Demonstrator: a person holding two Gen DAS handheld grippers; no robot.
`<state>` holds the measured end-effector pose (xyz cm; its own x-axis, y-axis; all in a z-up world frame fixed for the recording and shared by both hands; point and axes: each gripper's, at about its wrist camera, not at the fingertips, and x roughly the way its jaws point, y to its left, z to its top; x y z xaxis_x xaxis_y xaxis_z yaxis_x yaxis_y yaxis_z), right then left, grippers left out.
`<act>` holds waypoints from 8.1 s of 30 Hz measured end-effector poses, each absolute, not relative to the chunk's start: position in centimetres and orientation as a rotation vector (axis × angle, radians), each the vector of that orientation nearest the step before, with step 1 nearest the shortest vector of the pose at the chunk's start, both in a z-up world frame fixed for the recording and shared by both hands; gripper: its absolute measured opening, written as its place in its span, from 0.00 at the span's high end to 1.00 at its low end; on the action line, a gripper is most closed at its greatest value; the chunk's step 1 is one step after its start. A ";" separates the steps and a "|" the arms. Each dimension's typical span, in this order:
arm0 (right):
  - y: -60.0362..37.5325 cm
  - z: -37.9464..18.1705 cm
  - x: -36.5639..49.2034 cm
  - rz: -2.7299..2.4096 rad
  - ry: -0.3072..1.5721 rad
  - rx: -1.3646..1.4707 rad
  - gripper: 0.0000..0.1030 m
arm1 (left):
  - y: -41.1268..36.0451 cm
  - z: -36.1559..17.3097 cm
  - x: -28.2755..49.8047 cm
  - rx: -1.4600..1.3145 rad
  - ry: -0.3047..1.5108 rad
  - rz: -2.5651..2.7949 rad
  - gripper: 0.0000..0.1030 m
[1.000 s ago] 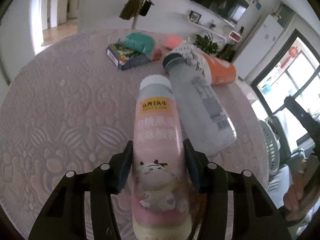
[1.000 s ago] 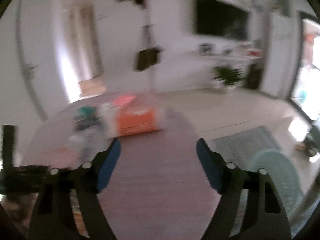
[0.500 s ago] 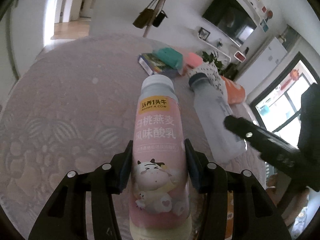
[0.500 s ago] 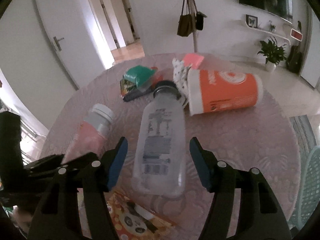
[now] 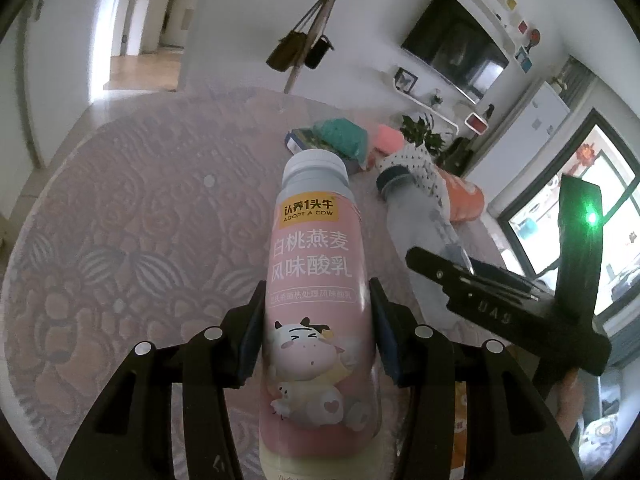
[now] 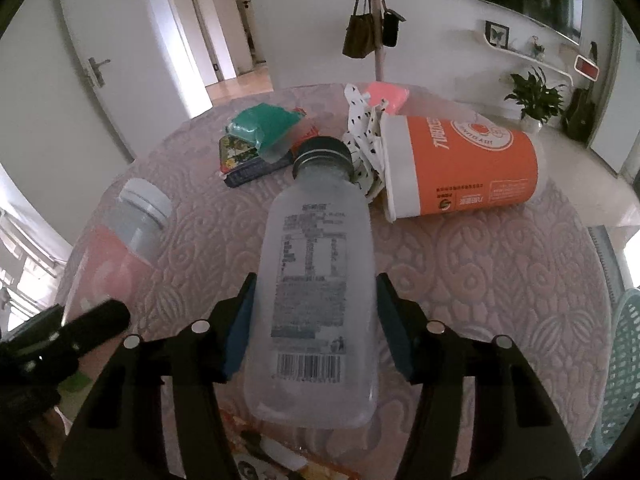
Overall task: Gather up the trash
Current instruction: 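Carry both bottles to the blue basket and open both tools to drop them, then grasp the green packet with the left tool while the right tool grasps the polka-dot paper, then carry both items over the blue basket and open both tools to drop them, then grasp the orange panda snack bag with the left tool while the right tool grasps the orange paper cup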
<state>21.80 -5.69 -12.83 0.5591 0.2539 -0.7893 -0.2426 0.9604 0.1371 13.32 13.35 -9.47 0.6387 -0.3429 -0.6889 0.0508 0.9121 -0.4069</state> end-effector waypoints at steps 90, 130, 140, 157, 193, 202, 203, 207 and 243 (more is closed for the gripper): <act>-31.6 -3.6 12.0 -0.019 0.549 0.248 0.46 | -7.0 0.0 17.4 -0.323 0.670 -0.669 0.39; -8.5 -8.1 28.0 0.377 0.770 -0.078 0.50 | 9.2 -7.8 29.9 -0.172 0.805 -0.270 0.52; -4.2 -9.5 29.8 0.254 0.768 -0.259 0.74 | 11.9 -6.5 28.4 -0.278 0.731 -0.277 0.53; -6.7 -6.5 21.7 0.353 0.670 -0.191 0.98 | 10.4 -4.2 26.2 -0.302 0.647 -0.365 0.53; -50.0 -10.5 8.3 -0.452 0.751 0.406 0.98 | -30.4 -8.0 18.2 -0.104 0.920 -0.897 0.53; -52.6 -14.1 8.6 -0.432 0.805 0.508 0.98 | -33.7 -11.1 18.4 -0.061 0.975 -0.885 0.52; -52.6 -14.2 8.5 -0.438 0.805 0.506 0.98 | -34.0 -11.0 18.3 -0.058 0.974 -0.887 0.49; -53.1 -14.9 8.6 -0.438 0.817 0.524 0.95 | -34.0 -11.1 17.7 -0.049 0.975 -0.887 0.38; -31.5 -6.2 10.2 0.040 0.665 0.271 0.31 | -4.5 -5.3 4.3 0.000 0.708 -0.226 0.12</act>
